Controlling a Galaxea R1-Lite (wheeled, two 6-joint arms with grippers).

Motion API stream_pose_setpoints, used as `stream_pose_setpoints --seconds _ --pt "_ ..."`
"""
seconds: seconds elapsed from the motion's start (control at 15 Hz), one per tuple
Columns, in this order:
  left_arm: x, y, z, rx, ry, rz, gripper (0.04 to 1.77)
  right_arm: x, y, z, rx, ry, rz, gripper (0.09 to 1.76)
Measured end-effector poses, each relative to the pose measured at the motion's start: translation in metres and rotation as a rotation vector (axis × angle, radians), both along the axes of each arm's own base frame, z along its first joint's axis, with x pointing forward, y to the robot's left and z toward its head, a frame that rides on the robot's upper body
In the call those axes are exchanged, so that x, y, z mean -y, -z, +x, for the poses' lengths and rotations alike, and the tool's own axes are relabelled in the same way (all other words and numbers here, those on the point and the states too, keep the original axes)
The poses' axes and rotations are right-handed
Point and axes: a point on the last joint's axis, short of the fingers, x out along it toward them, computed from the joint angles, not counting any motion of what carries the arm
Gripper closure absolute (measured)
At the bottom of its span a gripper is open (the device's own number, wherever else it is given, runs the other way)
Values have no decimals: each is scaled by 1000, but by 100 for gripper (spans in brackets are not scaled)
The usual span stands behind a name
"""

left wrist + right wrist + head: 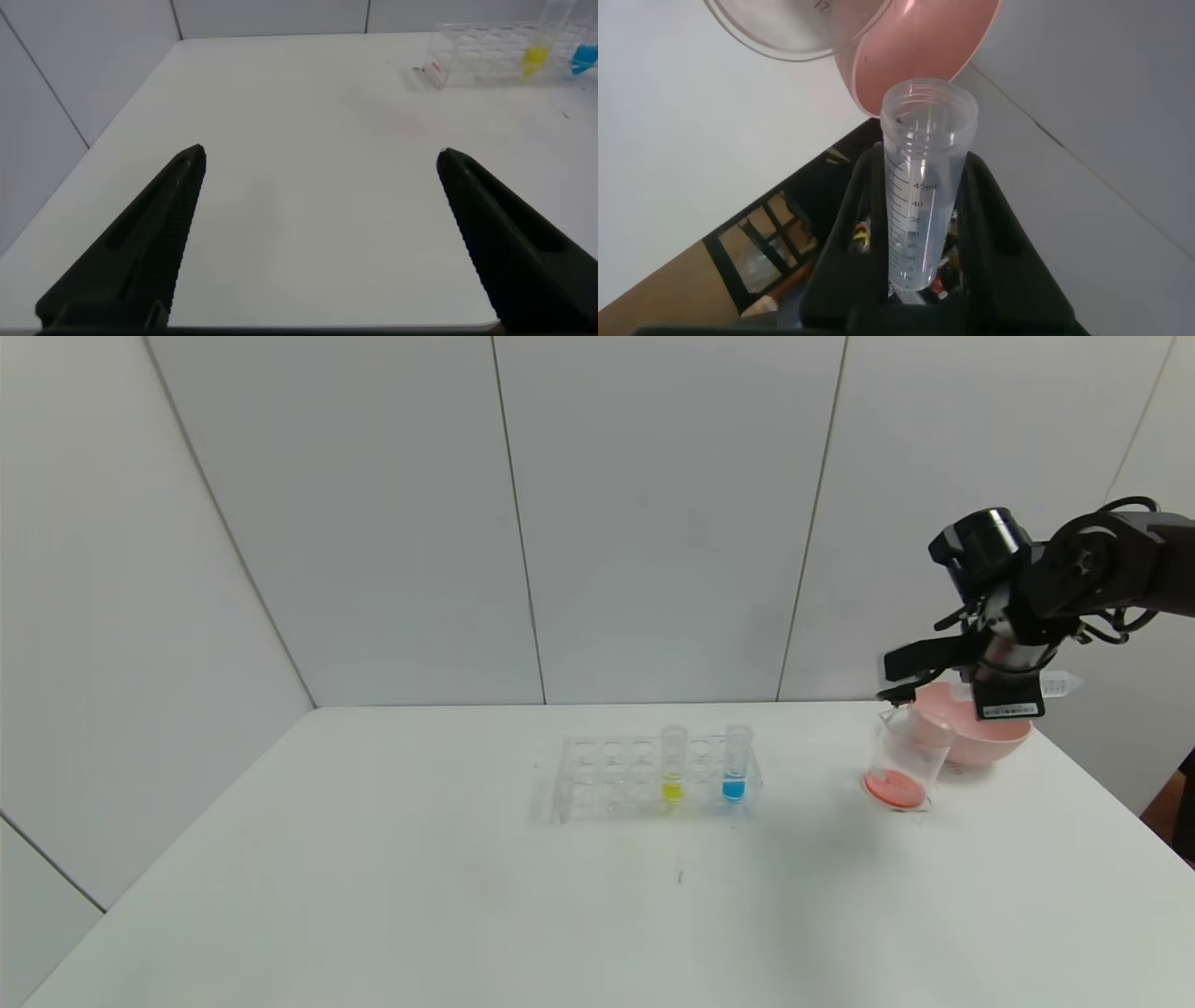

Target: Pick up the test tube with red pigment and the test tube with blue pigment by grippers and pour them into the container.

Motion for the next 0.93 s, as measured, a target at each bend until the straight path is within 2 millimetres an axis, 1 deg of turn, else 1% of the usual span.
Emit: stream_pose_setpoints --seconds 0.2,0.4,0.47,0.6,0.73,0.87,0.93 --pt "0 0 0 0 0 0 5 -6 0 -1 0 -9 -1 136" --pt "0 0 0 0 0 0 5 -3 -3 -1 19 -11 24 136" --pt "0 0 0 0 0 0 5 -2 -5 -1 34 -23 64 136" --pt "0 0 0 0 0 0 5 4 -12 1 88 -74 216 136" --pt "0 0 0 -1 0 0 5 16 -22 -1 133 -119 382 136" --pt "0 0 0 0 0 0 5 25 -31 -6 180 -107 636 136" --pt "0 0 0 0 0 0 5 27 -35 -6 194 -99 791 136"
